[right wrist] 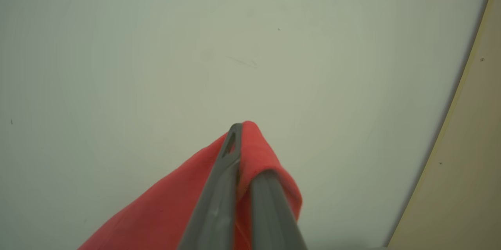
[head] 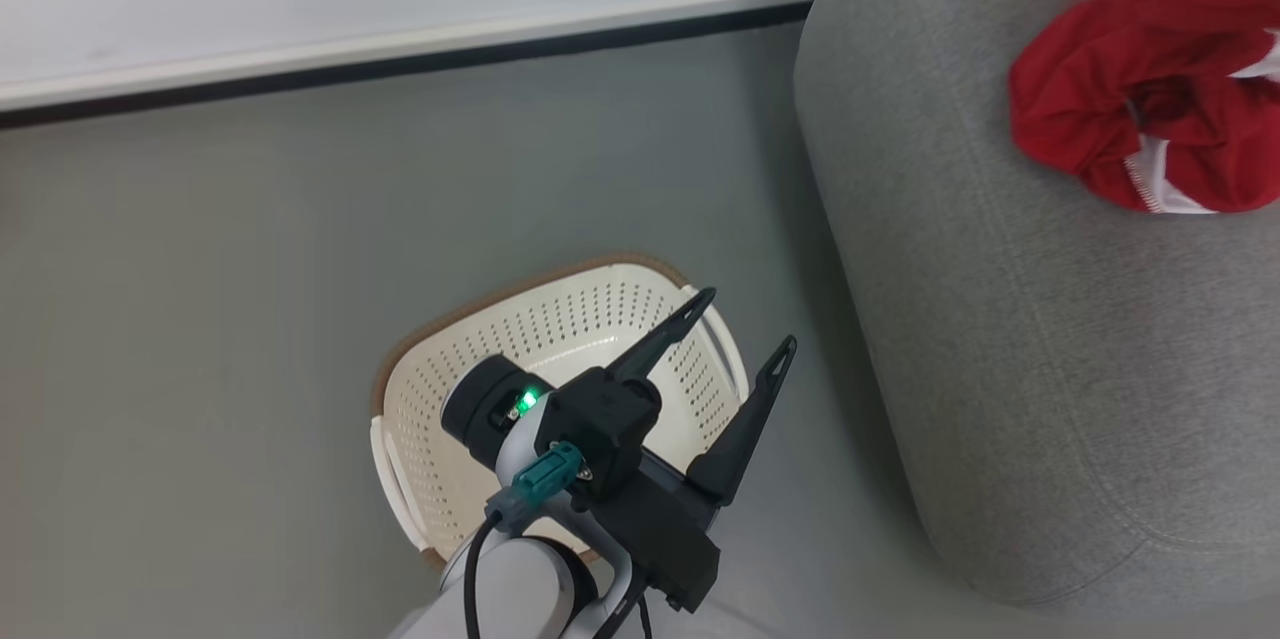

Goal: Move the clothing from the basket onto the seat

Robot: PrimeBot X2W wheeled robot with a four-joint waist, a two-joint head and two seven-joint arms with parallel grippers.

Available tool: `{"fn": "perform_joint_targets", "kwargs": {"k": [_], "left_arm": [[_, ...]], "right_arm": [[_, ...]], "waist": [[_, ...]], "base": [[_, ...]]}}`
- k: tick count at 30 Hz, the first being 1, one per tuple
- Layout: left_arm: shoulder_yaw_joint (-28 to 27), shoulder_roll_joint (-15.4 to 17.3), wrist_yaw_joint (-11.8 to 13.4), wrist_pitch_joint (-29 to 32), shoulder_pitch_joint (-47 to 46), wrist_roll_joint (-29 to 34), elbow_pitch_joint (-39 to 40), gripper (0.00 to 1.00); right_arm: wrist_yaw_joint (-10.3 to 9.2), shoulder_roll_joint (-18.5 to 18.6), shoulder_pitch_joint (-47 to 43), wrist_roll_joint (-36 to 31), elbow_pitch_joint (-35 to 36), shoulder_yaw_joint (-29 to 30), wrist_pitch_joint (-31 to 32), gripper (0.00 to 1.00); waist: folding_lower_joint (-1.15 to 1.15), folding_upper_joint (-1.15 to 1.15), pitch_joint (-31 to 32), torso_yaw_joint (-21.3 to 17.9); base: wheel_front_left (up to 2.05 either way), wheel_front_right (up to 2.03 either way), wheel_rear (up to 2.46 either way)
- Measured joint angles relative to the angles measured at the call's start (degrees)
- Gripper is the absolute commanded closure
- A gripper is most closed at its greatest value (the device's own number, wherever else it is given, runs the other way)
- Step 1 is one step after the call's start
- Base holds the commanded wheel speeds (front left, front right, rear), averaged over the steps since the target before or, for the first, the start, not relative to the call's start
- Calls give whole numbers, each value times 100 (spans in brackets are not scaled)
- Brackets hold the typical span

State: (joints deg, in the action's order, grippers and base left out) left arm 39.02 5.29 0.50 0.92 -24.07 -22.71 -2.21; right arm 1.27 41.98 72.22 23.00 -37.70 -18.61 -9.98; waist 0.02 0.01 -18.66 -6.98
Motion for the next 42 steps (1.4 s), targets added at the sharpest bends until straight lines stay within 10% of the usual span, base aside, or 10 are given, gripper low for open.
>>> {"fn": "perform_joint_targets", "kwargs": {"k": [20,22,24,42], "left_arm": [[18,76,-52,51,-369,221,24,0],[12,83,-52,49,-369,221,4,0],[8,88,-52,48,-369,221,-40,0],[-145,64,-52,-270,-99,-4,-590,0]], "right_arm": [[76,-1379,-1400,326,-1496,-432,-281,100],[79,-1399,-1403,325,-1506,-441,-303,69],[127,-1437,-1403,324,-1538,-439,-333,0],[174,-1822,-2510,318,-1506,-475,-431,0]], "waist": [[-1,0,-678,-122],[-1,0,-664,-141],[-2,-1,-630,-176],[-2,-1,110,-451]], "base": [[0,0,0],[0,0,0],[0,0,0],[0,0,0]]}}
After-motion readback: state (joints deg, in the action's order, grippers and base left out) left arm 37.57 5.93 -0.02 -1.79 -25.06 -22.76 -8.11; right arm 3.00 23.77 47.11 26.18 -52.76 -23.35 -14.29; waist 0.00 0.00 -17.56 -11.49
